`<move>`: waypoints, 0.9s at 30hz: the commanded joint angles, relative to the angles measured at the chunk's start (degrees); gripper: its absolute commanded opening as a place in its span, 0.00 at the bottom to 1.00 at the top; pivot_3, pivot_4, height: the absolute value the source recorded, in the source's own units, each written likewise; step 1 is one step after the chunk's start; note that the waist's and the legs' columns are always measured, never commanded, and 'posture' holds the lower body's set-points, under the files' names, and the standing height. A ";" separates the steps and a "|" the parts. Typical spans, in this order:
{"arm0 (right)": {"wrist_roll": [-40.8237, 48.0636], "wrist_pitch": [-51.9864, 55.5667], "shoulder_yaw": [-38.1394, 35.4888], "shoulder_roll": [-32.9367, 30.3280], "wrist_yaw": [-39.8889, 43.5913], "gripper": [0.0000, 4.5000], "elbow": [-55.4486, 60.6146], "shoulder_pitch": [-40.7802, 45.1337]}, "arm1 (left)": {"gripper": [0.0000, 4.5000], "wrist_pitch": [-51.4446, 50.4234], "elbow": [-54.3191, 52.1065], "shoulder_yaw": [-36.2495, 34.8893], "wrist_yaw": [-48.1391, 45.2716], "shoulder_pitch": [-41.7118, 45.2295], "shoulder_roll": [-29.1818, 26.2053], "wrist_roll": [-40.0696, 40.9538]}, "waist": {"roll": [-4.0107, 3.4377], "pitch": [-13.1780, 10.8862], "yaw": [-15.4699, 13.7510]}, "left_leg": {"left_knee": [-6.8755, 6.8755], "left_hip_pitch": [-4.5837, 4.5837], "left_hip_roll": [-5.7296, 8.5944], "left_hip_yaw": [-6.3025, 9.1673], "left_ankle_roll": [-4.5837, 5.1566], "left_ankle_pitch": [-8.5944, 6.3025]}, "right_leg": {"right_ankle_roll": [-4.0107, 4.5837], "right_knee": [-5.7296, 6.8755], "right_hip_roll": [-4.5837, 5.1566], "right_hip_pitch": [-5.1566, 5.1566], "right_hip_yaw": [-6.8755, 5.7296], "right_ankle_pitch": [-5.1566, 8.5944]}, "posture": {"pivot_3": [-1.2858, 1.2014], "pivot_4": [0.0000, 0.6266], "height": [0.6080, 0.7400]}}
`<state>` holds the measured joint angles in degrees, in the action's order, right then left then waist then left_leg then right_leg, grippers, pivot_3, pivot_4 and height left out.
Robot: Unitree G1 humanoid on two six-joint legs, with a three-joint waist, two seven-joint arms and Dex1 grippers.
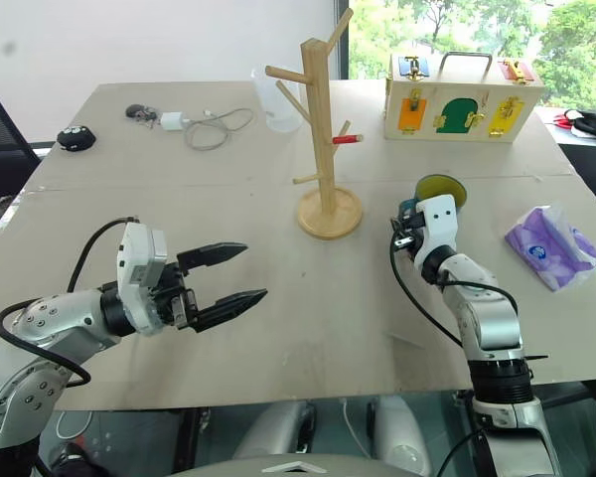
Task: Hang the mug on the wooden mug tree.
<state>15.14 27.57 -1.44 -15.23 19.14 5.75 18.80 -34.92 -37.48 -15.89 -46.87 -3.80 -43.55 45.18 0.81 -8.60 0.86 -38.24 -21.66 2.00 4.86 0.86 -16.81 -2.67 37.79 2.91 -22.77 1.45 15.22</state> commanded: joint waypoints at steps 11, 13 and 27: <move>8.69 2.29 -3.08 -10.12 13.97 0.01 9.18 6.75 | 1.00 3.41 -1.25 -2.50 1.52 0.61 1.96 0.88 | -0.21 -0.13 0.05 | 0.00 -0.05 0.01 -0.04 0.01 -0.01 | 0.00 -0.02 0.03 -0.03 0.00 0.00 | 0.52 0.24 1.00; 10.14 4.84 -2.69 -12.69 15.85 0.01 9.86 10.88 | 1.00 3.70 -0.84 -2.52 1.91 1.16 3.07 1.51 | -0.21 -0.13 0.15 | 0.00 -0.03 -0.01 -0.03 0.02 -0.01 | 0.00 -0.02 0.02 -0.02 -0.01 0.00 | 0.52 0.24 1.00; 14.16 17.75 1.52 -18.25 19.83 0.01 13.64 23.04 | 1.00 5.71 -1.86 -5.28 0.41 -2.23 4.89 6.18 | -0.16 -0.10 -0.19 | 0.04 -0.22 -0.01 0.11 0.01 -0.01 | 0.00 -0.16 0.12 -0.10 -0.03 0.00 | 0.52 0.24 1.00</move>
<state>28.93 45.12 0.33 -32.53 38.38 16.88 39.88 -29.91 -37.47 -19.83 -46.46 -5.90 -38.20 49.89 0.66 -8.70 0.67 -38.21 -21.88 2.00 4.97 0.87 -16.82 -2.67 37.63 3.03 -22.87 1.43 15.21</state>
